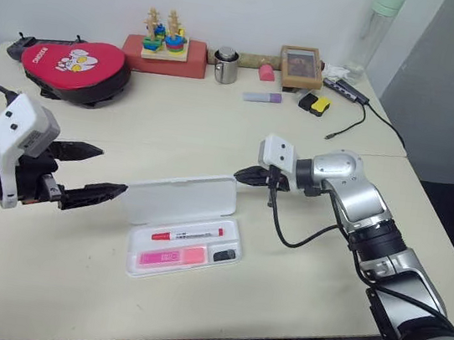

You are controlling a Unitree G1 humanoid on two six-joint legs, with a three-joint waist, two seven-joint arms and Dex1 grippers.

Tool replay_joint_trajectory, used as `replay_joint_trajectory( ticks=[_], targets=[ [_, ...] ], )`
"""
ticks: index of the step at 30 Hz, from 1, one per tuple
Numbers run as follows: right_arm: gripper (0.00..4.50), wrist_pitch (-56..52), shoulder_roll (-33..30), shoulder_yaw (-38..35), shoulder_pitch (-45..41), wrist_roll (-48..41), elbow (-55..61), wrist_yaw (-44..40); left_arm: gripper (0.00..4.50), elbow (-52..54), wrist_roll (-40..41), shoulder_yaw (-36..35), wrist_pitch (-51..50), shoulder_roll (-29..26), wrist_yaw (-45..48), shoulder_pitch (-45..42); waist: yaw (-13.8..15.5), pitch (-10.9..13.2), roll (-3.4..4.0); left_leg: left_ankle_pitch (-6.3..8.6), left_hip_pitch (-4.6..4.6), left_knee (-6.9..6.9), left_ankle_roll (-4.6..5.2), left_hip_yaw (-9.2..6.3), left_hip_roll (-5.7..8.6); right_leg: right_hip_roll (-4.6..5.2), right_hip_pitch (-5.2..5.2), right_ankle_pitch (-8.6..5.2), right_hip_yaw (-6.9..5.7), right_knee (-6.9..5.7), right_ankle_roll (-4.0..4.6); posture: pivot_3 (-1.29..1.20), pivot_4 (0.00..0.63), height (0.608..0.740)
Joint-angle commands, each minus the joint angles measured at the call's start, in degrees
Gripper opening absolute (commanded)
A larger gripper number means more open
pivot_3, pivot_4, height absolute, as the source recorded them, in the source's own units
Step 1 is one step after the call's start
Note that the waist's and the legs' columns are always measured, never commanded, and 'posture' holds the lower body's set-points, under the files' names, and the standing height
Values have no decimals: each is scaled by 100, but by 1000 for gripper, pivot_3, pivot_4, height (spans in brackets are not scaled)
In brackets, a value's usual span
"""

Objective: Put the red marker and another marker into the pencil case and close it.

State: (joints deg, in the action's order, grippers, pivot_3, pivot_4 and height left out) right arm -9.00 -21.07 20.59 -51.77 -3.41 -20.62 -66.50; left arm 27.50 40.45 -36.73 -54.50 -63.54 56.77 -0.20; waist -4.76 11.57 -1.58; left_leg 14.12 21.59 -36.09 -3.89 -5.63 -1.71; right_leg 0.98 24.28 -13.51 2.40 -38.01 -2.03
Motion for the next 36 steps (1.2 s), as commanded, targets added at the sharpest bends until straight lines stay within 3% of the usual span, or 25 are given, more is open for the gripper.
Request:
replay_joint_trajectory(
  ticks=[1,7,24,36],
  targets=[
    [70,209,54,-47,-272,-4,-37,-166,4500,168,70,-255,40,62,-104,32,1,0,0,0,0,0,0,0,0,0,0,0,1,0,0,0,150,740],
    [70,175,-20,28,-232,-31,133,-516,4500,195,97,-297,49,97,-156,98,0,0,1,0,-1,0,0,0,0,0,0,0,0,-1,0,0,150,740],
    [70,-604,-446,385,464,-207,1960,-1179,4500,153,126,-176,91,96,-200,88,10,0,0,0,-2,0,0,-2,0,0,-1,-1,-1,-1,-1,0,150,740],
    [70,-933,-203,793,569,-176,2356,-1056,4500,524,-214,-515,311,-240,1025,1655,1,-3,-4,0,-6,1,0,-2,-1,0,-1,-2,-1,-2,1,0,150,740]
  ],
)
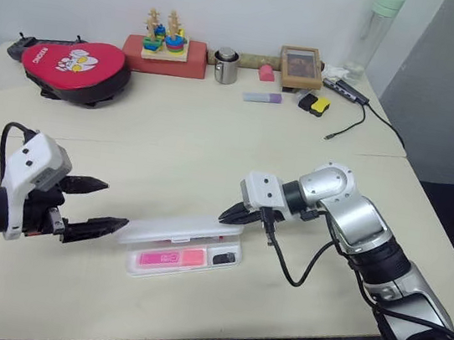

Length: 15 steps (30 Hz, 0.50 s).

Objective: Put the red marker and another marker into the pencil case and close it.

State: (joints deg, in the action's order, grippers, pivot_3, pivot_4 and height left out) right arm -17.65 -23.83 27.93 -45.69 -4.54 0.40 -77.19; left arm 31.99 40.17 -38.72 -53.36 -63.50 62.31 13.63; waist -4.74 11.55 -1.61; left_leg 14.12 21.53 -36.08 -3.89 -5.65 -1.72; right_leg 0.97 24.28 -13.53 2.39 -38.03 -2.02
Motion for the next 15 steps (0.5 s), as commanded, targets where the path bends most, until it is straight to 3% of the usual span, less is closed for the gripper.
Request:
replay_joint_trajectory(
  ticks=[1,15],
  targets=[
    [70,-105,106,87,-43,-72,269,23,4500,46,-278,-301,302,-301,569,359,2,1,2,0,-1,0,0,1,0,0,-1,0,1,0,1,0,150,740],
    [70,-613,313,465,191,121,218,410,4500,-149,-917,412,1021,-770,736,4,10,-1,-1,0,0,1,0,2,0,0,-1,-1,0,3,1,0,150,740]
  ],
)
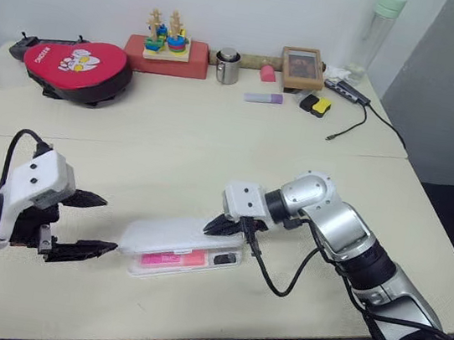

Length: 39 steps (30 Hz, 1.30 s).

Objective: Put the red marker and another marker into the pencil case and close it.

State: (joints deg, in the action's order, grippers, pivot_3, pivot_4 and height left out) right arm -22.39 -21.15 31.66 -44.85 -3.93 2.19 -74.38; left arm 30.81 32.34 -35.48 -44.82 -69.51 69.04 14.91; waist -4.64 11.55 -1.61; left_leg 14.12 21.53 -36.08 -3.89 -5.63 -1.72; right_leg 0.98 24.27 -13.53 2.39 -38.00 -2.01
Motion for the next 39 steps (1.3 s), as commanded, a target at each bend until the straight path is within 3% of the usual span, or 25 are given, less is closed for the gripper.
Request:
replay_joint_trajectory(
  ticks=[1,20,29,34,39],
  targets=[
    [70,-148,43,141,139,98,9,158,4500,-28,-141,118,193,-193,134,-130,-1,-1,-2,0,-1,0,0,0,0,0,0,0,0,-1,0,0,150,740],
    [70,-60,-4,432,288,456,-672,392,4500,-162,-187,592,141,-192,91,-720,5,-2,-3,0,-19,-1,0,2,0,-1,-16,0,2,-5,0,0,150,740],
    [70,-554,-65,-405,224,-532,-166,128,4500,-9,21,327,-148,88,-64,-583,4,-1,-2,0,-9,-1,0,3,0,0,-10,0,2,0,-1,0,150,740],
    [70,-933,-162,-881,261,-877,56,316,4500,88,162,169,-343,362,-355,-650,1,-1,-1,0,-6,2,0,-2,-1,-1,-6,0,-1,0,0,0,150,740],
    [70,-1591,-136,-1845,656,-1283,336,1215,4500,136,-293,465,-65,1553,-2066,-1135,29,-2,-4,0,-5,0,0,0,1,2,-9,0,0,3,-1,0,150,740]
  ],
)
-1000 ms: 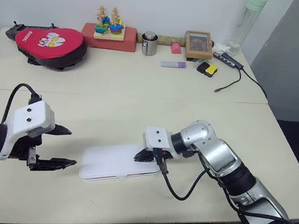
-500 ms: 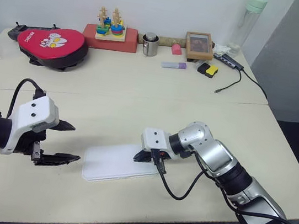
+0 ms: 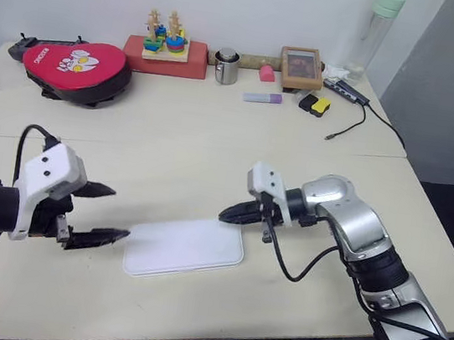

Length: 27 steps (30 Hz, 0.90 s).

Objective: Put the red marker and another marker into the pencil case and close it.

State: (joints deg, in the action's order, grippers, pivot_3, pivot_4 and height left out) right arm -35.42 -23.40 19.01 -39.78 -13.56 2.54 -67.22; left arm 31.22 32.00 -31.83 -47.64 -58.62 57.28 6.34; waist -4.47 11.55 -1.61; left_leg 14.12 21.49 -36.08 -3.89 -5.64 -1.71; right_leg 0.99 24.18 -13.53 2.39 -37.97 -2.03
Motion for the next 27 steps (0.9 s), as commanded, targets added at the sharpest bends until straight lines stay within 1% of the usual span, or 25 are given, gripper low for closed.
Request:
replay_joint_trajectory(
  ticks=[1,6,9,10,13,15,16,20,24,27],
  targets=[
    [70,-364,155,-683,205,-400,324,633,4500,105,-300,182,208,616,-1090,-359,21,-3,-8,0,0,-1,0,-1,0,0,0,0,-1,-1,0,0,150,740],
    [70,-531,281,-1063,684,-498,570,1352,4500,314,-345,407,-35,1523,-2160,-528,65,-4,-9,0,0,-2,0,1,0,-1,-1,3,3,-2,-2,0,150,740],
    [70,-517,402,-1285,1379,-333,741,2116,4500,512,-524,478,-18,2314,-3053,-466,104,-7,-11,0,1,-2,0,1,0,0,-2,3,5,0,-2,0,150,740],
    [70,-538,467,-1369,1675,-347,882,2338,4500,486,-592,436,-36,2599,-3386,-473,125,-12,-12,0,3,0,0,0,1,0,-2,3,5,4,-2,0,150,740],
    [70,-390,703,-1557,2198,-308,1183,2931,4500,402,-749,327,-4,3093,-3917,-417,163,-14,-19,1,10,-3,-1,-6,1,2,0,4,0,0,-2,0,150,740],
    [70,-331,934,-1744,2458,-324,1372,3415,4500,403,-699,193,20,3561,-4308,-331,141,-14,-19,0,7,-6,-1,-1,2,2,0,4,6,-1,-3,0,150,740],
    [70,-322,996,-1784,2526,-343,1432,3537,4500,410,-716,182,52,3692,-4422,-291,137,-14,-19,0,1,-6,-1,8,2,2,-2,7,12,-2,-6,0,150,740],
    [70,-58,1113,-1853,2717,-294,1469,3855,4500,473,-1097,478,472,3859,-4581,162,127,-20,-28,0,-13,-12,-1,9,3,-1,-14,15,15,0,-2,0,150,740],
    [70,379,1070,-1844,2703,-163,1239,3986,4500,486,-1116,500,686,4070,-4704,300,149,-23,-32,-1,-12,-14,-2,9,5,0,-16,11,15,2,9,0,150,740],
    [70,721,1026,-1855,2797,-30,1055,4068,4500,665,-951,442,706,4283,-4725,554,143,-28,-38,-1,-13,-15,-2,14,4,0,-17,12,19,7,8,0,150,740]
  ],
)
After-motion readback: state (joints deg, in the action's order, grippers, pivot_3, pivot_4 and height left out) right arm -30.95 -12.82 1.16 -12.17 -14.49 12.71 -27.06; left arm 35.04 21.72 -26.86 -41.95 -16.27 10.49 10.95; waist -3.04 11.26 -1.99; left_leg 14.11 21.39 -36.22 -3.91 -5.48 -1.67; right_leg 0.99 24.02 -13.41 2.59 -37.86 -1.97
